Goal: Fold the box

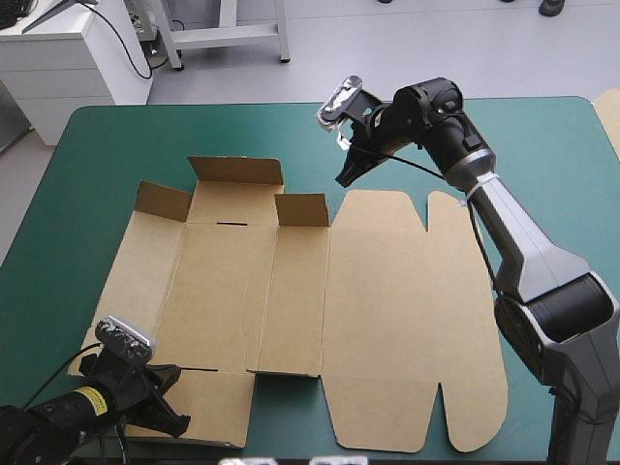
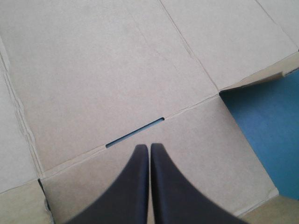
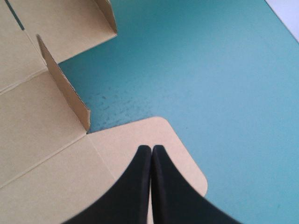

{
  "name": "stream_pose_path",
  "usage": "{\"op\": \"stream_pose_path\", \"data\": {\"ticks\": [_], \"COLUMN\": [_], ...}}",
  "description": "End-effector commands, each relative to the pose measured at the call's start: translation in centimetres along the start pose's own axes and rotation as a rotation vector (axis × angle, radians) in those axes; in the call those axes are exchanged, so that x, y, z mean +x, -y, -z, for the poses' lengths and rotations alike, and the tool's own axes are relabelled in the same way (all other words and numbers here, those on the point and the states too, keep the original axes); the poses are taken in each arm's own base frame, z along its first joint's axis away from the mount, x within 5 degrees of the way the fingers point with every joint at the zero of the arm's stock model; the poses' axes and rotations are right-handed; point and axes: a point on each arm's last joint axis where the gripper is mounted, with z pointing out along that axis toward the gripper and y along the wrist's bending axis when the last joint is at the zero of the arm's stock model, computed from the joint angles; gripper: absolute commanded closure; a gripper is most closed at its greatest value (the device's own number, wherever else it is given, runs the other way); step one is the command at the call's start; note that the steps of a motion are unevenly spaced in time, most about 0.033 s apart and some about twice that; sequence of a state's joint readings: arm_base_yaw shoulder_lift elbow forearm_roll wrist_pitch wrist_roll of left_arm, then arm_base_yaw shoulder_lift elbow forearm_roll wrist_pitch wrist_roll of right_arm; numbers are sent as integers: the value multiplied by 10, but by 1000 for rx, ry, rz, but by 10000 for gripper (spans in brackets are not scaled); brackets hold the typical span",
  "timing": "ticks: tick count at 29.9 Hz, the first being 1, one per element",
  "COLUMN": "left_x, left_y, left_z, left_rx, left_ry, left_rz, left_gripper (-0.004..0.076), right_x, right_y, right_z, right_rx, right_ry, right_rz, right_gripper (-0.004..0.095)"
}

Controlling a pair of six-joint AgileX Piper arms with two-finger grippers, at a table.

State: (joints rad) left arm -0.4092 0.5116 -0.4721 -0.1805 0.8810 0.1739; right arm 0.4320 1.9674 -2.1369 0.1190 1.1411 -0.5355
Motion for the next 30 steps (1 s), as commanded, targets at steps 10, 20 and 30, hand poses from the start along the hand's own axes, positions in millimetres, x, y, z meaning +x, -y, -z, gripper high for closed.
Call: {"op": "stream_pose_path", "data": {"ticks": [10,20,30], "left_x": [-17,-18,-18], "left_y": [-1,-1,-1], "left_z": [6,6,6], "left_rx": [-10,-14,-14], "left_ry": [136,150,150], "left_rz": [5,4,4], "left_gripper": [731,731,731], "right_x": [26,49,132], "right_y": [47,29,-30], "right_z": [90,149,153], "right_rx": [135,197,227], "right_ry": [49,70,82], "right_rz": [-300,-343,-429], "right_gripper": [926,925,925]}}
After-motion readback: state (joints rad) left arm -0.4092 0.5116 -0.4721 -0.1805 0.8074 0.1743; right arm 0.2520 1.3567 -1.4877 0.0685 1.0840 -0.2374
